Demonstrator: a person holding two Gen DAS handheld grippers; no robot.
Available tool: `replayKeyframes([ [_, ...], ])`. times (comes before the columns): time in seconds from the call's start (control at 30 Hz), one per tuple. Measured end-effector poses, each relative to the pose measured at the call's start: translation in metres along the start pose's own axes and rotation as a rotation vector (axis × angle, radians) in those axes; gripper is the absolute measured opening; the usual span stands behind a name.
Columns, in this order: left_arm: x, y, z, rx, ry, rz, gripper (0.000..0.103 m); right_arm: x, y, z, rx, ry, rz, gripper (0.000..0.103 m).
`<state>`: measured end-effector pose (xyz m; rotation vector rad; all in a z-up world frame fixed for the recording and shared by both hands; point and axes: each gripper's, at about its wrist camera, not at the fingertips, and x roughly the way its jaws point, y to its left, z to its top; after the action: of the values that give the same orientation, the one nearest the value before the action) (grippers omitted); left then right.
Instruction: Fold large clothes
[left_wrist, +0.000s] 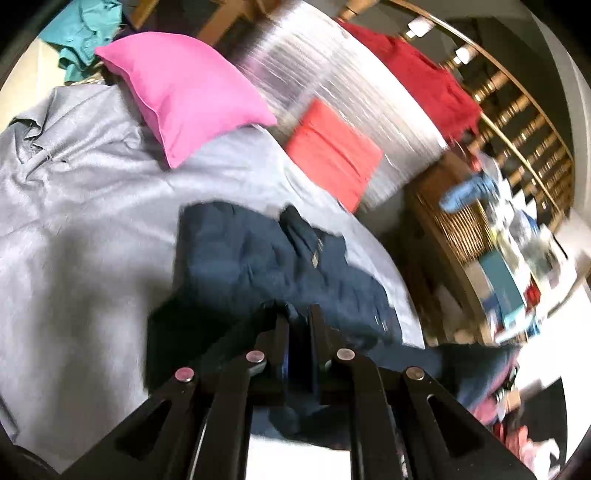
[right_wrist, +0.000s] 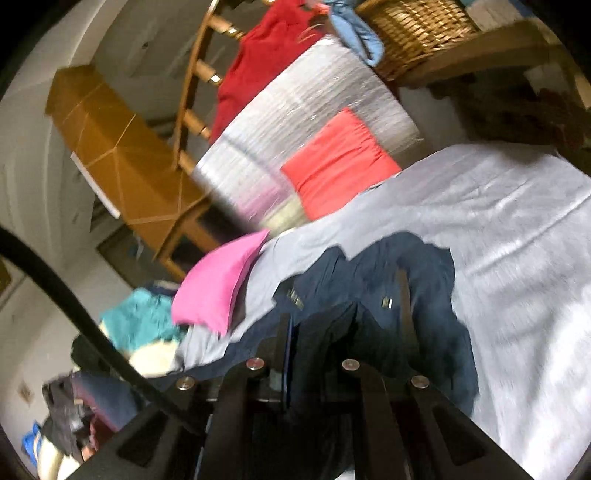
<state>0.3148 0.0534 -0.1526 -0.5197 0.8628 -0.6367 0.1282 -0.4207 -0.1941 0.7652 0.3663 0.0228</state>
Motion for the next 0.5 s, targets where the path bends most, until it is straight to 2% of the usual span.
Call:
replayKeyframes([
  [0.17, 0.05, 0.018, 0.029, -0.049, -0.05, 0.09, 0.009, 0.06, -0.035, 0.021, 0.067, 0.001, -0.052, 0.011],
  [0.27, 0.079, 0.031, 0.043, -0.081, -0.061, 0.101, 0.009, 0.093, -0.053, 0.03, 0.106, 0.024, -0.064, 0.011],
  [0.5, 0.128, 0.043, 0.07, -0.078, -0.071, 0.168, 0.009, 0.154, -0.059, 0.057, 0.075, 0.043, -0.082, 0.011],
])
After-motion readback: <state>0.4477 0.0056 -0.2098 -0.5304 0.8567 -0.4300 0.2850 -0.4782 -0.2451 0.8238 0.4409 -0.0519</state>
